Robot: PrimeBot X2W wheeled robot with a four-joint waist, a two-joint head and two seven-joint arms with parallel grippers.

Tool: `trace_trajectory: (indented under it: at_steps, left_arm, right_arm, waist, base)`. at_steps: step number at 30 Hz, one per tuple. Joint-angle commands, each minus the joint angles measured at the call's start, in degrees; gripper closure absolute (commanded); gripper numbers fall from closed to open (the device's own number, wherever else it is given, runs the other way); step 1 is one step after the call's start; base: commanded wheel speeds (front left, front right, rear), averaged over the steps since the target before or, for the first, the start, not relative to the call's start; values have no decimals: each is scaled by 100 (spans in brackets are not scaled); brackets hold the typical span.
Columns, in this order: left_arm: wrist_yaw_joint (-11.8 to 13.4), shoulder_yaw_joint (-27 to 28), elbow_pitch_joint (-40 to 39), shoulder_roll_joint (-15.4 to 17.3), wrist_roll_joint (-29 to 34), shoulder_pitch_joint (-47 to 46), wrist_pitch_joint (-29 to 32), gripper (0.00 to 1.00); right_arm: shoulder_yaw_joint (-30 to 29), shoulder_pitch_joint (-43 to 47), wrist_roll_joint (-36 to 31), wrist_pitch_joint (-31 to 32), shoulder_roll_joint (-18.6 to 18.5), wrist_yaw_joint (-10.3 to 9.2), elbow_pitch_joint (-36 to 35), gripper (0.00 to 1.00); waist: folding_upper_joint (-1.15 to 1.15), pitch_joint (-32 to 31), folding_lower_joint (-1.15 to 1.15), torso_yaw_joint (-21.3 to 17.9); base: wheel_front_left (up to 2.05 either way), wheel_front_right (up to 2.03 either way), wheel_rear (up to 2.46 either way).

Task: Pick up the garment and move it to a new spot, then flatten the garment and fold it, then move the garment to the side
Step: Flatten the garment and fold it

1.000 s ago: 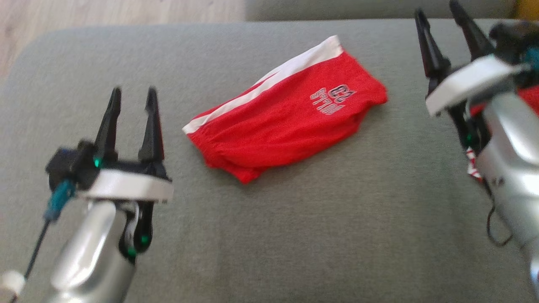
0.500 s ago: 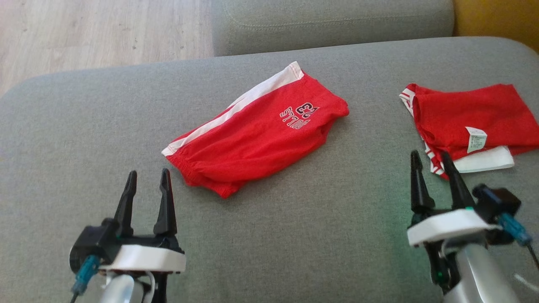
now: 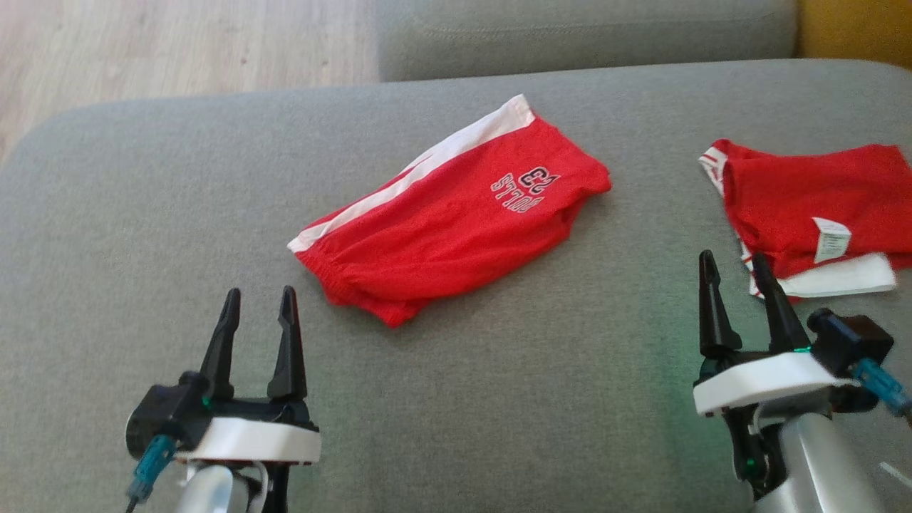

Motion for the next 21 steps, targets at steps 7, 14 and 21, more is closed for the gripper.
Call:
trace_trajectory:
  at_steps: [7, 14, 21]
  left_arm:
    - [-180, 171, -12, -103, 161, -527, -29, 0]
    - [-266, 41, 147, -161, 204, -725, -29, 0]
    - [-300, -112, 223, -187, 185, -831, -29, 0]
  right_arm:
    - [65, -710, 766, 522, 13, 39, 20, 0]
    - [-59, -1477, 2018, 1090, 13, 39, 1005, 0]
    - [-265, -2293, 2853, 1309, 13, 39, 2320, 0]
  waist:
    - [0, 526, 0, 503]
    - [0, 806, 0, 1006]
    - [0, 935, 0, 1415]
  base:
    - [0, 0, 0]
    - [0, 0, 0]
    - [0, 0, 0]
